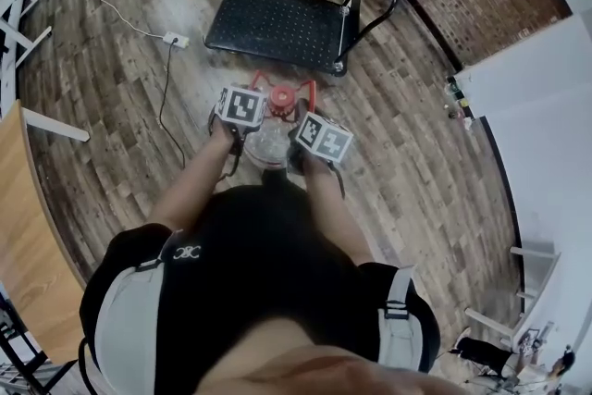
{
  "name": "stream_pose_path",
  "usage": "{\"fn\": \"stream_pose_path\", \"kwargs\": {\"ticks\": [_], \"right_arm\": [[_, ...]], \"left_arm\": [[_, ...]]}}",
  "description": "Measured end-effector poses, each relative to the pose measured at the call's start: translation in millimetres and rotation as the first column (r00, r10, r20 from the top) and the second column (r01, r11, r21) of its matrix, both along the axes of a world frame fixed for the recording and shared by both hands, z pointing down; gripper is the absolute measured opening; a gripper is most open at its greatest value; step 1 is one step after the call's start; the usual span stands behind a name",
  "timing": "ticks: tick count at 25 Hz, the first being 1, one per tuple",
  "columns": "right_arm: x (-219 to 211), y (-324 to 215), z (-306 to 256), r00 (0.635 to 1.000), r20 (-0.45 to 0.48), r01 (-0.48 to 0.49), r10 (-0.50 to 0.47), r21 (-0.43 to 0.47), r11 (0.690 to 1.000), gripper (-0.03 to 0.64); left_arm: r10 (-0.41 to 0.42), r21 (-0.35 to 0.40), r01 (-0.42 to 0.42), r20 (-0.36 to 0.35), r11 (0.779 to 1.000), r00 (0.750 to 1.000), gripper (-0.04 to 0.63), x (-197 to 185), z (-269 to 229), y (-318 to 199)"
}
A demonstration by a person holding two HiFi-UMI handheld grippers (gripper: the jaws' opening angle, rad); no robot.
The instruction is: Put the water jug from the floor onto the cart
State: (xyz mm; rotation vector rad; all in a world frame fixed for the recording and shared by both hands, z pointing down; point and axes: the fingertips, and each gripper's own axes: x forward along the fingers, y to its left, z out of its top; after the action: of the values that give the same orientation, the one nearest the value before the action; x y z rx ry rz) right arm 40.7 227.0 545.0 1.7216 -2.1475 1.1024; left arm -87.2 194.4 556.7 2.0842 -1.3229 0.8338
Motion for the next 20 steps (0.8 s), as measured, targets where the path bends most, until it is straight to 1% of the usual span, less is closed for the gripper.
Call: {"fn": "stream_pose_path", "kwargs": {"ticks": [4, 5, 8, 10, 14, 20], "right_arm": [[-9.9, -31.7, -0.4, 0.998, -0.033, 0.045, -0.045, 0.000, 0.999, 0.017], [-10.5, -41.3, -0.7, 0.997, -0.044, 0.055, -0.056, -0.005, 0.998, 0.017], [-5.1, -68.6, 0.4, 0.995, -0.059, 0.075, -0.076, -0.021, 0.997, 0.017], [-1.2, -87.2, 0.9, 0.994, -0.065, 0.091, -0.092, -0.023, 0.996, 0.016], [1.5, -124.7, -1.5, 0.990, -0.067, 0.126, -0.127, -0.013, 0.992, 0.017], [11.7, -179.4, -3.7, 0.987, -0.054, 0.151, -0.151, -0.011, 0.989, 0.015]], "left_arm": [[-0.035, 0.040, 0.034, 0.015, 0.999, 0.999, 0.026, -10.7, -5.7, -35.3], [-0.046, 0.030, 0.045, 0.016, 0.999, 0.999, 0.026, -11.2, -4.0, -43.2], [-0.071, -0.045, 0.072, 0.003, 0.996, 0.997, 0.026, -4.9, 12.3, -59.1], [-0.086, -0.057, 0.086, -0.003, 0.995, 0.996, 0.026, -1.8, 14.1, -74.4], [-0.115, -0.050, 0.115, -0.003, 0.992, 0.993, 0.026, -0.3, 12.2, -109.3], [-0.128, -0.021, 0.128, 0.040, 0.991, 0.991, 0.028, 8.7, -1.1, -161.1]]}}
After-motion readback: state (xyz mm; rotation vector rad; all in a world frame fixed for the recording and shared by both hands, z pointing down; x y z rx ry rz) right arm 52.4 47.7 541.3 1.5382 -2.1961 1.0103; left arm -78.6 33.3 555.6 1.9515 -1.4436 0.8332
